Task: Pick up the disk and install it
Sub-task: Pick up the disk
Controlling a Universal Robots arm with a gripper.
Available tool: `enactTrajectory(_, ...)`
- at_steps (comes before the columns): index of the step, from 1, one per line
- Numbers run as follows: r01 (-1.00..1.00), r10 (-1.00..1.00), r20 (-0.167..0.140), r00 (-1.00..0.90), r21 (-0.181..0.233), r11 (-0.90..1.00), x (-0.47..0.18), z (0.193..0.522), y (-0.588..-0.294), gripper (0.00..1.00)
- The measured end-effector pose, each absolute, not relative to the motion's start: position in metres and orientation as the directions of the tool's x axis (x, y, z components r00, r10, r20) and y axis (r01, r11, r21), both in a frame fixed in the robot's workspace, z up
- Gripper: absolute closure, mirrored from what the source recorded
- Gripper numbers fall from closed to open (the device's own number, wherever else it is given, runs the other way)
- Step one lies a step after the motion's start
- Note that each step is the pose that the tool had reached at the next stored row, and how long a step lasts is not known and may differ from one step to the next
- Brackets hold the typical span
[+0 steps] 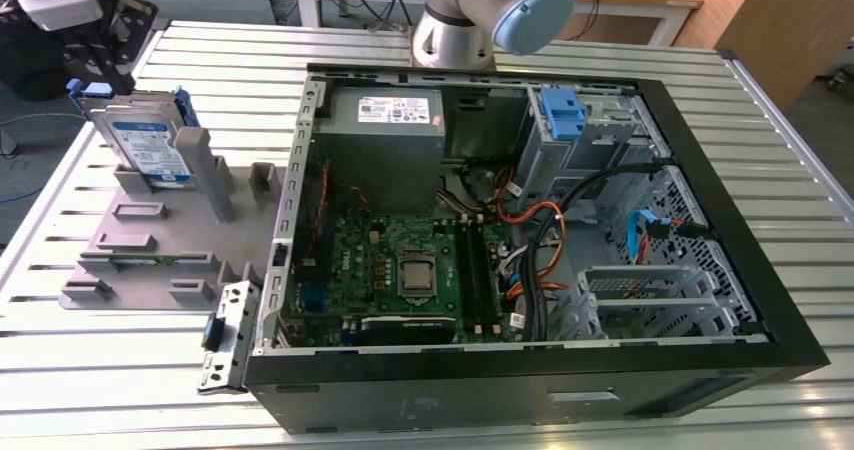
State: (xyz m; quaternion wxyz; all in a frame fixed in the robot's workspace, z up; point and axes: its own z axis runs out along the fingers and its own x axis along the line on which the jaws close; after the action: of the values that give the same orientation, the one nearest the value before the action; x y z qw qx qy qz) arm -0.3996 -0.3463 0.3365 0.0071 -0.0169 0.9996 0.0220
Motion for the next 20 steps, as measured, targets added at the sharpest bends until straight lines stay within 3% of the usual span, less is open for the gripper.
enactTrajectory(20, -0.369, -0.369, -0.015, -0.929, 0.044, 0.928, -0.3996, 0.3363, -0.3463, 0.89)
